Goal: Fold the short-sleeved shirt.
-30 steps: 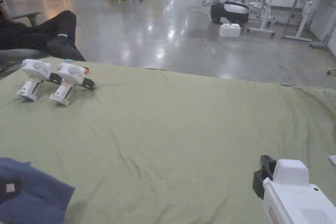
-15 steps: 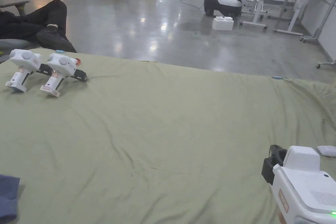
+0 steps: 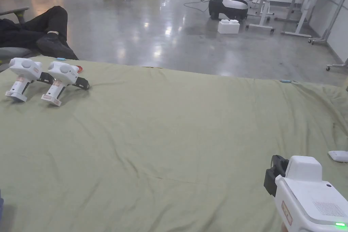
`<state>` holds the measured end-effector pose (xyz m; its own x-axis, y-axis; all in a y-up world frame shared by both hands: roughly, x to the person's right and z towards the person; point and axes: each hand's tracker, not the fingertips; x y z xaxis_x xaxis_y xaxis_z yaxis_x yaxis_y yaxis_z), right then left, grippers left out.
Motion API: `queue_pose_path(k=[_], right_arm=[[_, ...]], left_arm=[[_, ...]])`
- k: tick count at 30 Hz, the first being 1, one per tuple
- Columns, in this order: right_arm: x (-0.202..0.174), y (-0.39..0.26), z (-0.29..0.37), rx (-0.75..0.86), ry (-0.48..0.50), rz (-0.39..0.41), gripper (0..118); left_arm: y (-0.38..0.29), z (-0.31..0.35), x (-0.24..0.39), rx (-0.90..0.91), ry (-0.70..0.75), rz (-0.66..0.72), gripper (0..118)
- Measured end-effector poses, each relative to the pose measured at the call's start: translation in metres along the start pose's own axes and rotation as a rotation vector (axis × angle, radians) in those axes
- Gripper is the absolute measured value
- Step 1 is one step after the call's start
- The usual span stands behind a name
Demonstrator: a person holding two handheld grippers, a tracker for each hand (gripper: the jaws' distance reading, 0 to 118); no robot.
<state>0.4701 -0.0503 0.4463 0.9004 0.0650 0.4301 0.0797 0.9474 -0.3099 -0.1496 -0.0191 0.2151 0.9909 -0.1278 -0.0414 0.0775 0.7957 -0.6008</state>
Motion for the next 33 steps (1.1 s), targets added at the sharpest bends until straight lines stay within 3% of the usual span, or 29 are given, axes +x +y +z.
queue_pose_path(k=[2,5,9,16,21,29,33], right_arm=[[-0.001,-0.001,0.000,-0.003,0.004,-0.004,0],[-0.003,0.001,0.003,-0.026,0.041,-0.093,0],[-0.011,0.007,0.007,0.011,0.037,-0.067,0],[-0.017,0.018,0.005,0.068,0.004,-0.094,0],[-0.020,0.020,0.007,0.101,-0.022,-0.089,0],[-0.024,0.018,0.013,0.124,-0.027,-0.085,0],[-0.026,0.014,0.013,0.130,-0.031,-0.076,0]], left_arm=[[0.006,0.005,0.010,0.051,-0.043,0.011,74],[0.008,0.018,0.041,0.138,-0.135,0.011,74],[0.006,0.035,0.093,0.277,-0.215,-0.026,74],[0.002,0.060,0.183,0.398,-0.303,-0.007,70],[-0.003,0.068,0.231,0.438,-0.366,0.044,56],[-0.023,0.080,0.282,0.467,-0.455,0.036,1],[-0.037,0.087,0.303,0.484,-0.455,-0.076,0]])
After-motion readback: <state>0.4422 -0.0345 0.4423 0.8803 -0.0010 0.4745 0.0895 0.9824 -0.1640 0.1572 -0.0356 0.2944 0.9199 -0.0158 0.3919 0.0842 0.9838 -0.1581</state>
